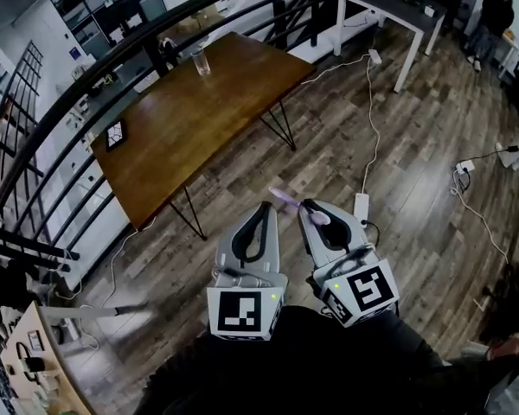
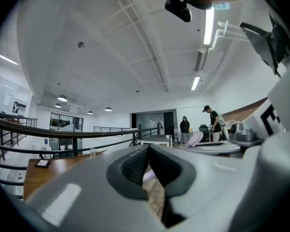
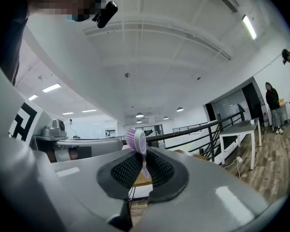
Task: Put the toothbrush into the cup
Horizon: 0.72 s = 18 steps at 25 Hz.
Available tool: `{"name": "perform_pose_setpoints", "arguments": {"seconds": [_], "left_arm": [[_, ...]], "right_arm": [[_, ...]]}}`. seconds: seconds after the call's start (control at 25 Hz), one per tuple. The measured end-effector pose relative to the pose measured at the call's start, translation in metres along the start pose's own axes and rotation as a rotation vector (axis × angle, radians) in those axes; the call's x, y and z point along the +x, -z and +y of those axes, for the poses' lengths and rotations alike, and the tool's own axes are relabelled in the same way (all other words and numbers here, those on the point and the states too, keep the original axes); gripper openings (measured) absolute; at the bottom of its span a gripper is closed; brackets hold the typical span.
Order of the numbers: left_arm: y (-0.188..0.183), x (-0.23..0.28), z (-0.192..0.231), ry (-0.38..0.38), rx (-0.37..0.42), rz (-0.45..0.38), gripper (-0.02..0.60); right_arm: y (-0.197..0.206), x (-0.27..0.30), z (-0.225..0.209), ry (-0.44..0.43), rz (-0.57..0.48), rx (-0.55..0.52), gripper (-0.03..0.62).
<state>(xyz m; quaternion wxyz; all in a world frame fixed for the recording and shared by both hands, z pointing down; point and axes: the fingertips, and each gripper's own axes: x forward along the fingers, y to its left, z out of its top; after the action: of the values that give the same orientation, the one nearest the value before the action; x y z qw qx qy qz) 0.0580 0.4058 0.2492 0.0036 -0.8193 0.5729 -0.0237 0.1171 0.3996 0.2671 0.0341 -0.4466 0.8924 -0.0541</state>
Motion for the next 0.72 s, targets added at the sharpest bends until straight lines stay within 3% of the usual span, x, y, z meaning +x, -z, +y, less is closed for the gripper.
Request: {"name": "perform_pose_setpoints", "arguments": {"seconds": [0.44,0.72], "left_arm": [[-0.025,0.034,0.061,0.030,0.002,-0.093,0.009],[-0.009,0.042,0.076,0.032,-0.008,-0.071,0.009]], "right_arm": [[-0.024,0.068,0.007,0.019,-0.060,-0.077,0.025],[-0.010,0.082,0.013,0.016,-0.012,-0.061,0.025]]}}
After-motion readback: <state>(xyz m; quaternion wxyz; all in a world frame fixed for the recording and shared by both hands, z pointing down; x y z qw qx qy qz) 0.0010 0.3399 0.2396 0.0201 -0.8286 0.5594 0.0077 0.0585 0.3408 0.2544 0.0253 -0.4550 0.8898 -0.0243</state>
